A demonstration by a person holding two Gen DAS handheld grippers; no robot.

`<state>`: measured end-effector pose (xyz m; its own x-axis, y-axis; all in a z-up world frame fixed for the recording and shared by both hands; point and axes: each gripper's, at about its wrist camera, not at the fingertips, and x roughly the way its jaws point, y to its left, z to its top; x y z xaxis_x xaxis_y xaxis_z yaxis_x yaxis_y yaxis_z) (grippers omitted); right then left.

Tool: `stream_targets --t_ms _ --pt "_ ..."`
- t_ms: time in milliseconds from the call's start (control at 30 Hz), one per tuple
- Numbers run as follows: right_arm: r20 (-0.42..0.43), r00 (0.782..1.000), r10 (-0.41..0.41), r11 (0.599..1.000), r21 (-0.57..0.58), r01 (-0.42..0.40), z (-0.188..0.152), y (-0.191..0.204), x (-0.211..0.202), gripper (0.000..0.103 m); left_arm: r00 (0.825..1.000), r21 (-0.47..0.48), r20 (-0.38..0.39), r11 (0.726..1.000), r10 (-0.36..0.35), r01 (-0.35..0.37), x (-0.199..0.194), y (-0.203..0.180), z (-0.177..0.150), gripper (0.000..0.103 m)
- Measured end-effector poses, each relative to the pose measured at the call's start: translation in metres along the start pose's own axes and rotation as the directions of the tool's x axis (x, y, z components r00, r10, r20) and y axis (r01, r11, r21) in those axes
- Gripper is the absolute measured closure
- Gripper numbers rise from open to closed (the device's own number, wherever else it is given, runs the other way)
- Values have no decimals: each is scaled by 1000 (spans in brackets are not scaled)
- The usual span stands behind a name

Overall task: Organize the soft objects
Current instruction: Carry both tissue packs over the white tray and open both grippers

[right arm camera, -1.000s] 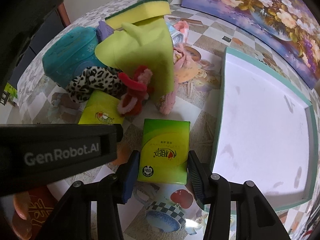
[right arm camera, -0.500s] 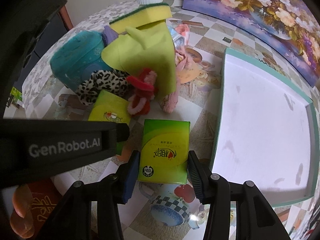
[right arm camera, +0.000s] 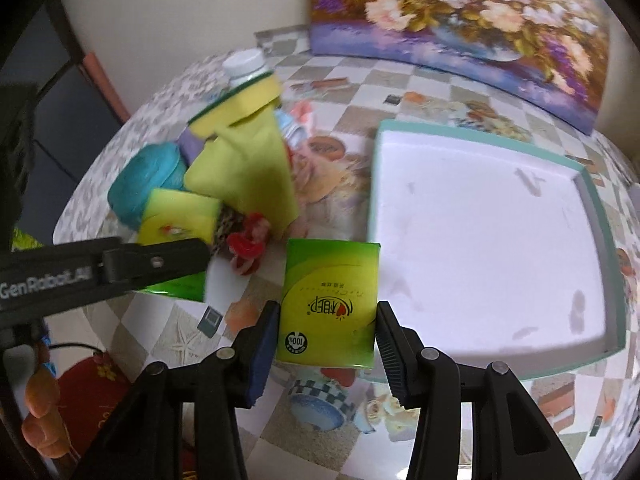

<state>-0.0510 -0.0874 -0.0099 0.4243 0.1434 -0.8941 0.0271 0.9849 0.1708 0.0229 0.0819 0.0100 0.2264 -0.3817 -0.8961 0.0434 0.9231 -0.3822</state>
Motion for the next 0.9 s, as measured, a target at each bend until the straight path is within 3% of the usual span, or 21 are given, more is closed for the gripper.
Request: stream_targets --t_ms 200,300,467,567,900 --pt "27 1000 -1 998 58 -1 5 -18 -10 53 999 50 40 999 -11 9 1 -6 -6 66" --pt "43 998 -54 992 118 49 11 -39 -14 53 999 98 37 995 6 -10 2 -21 -4 66" --pt "18 977 -211 953 224 202 14 -85 -17 53 1000 191 -17 982 -4 7 18 -59 -1 65" --pt "-2 964 -265 924 285 255 13 -111 -19 53 998 249 -54 968 9 4 34 -85 1 65" --pt "-63 941 -331 845 423 326 1 -170 -21 53 992 361 -124 932 18 28 91 -146 -10 65"
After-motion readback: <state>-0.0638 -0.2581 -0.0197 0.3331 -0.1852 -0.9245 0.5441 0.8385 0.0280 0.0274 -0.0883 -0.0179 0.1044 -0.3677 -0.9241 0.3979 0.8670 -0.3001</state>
